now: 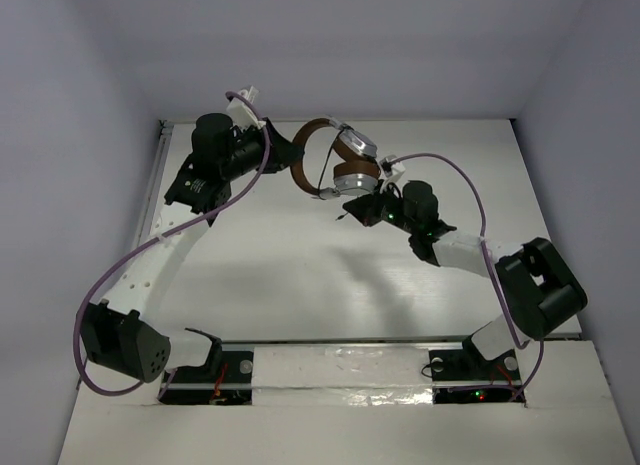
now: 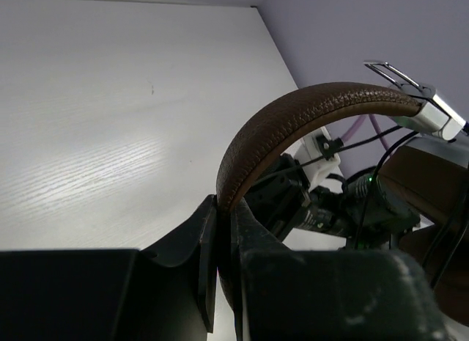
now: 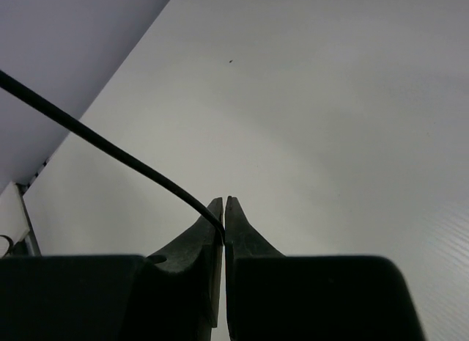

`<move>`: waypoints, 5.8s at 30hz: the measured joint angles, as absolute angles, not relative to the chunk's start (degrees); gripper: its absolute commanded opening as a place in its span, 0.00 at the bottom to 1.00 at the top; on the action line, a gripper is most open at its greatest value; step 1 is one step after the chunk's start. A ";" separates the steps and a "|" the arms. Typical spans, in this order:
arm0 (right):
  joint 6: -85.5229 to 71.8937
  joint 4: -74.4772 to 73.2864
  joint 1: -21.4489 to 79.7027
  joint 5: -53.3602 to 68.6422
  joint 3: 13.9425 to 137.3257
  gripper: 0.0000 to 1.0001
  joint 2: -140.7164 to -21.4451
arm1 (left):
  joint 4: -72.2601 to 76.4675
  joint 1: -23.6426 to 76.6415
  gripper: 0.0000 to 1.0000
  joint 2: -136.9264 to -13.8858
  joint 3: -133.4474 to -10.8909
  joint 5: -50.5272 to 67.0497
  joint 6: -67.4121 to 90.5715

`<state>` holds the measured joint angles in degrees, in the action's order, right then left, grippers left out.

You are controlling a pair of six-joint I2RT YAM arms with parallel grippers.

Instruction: Wrap the headphones

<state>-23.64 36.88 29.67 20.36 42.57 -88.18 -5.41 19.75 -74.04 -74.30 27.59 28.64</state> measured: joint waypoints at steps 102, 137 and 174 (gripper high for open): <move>-40.80 32.60 52.84 -42.68 53.39 0.00 -90.02 | 6.44 35.33 0.00 -85.45 -60.99 -11.64 38.59; -46.13 16.47 53.56 -36.58 58.54 0.54 -90.59 | -5.41 32.10 0.00 -99.48 -80.16 -11.00 32.86; -38.85 0.40 53.78 -32.12 33.34 0.55 -38.41 | 0.16 29.69 0.00 -116.22 -78.72 -7.40 32.56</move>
<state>-38.85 0.40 53.78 -32.12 33.34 -38.41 0.16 29.69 -116.22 -78.72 -7.40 32.56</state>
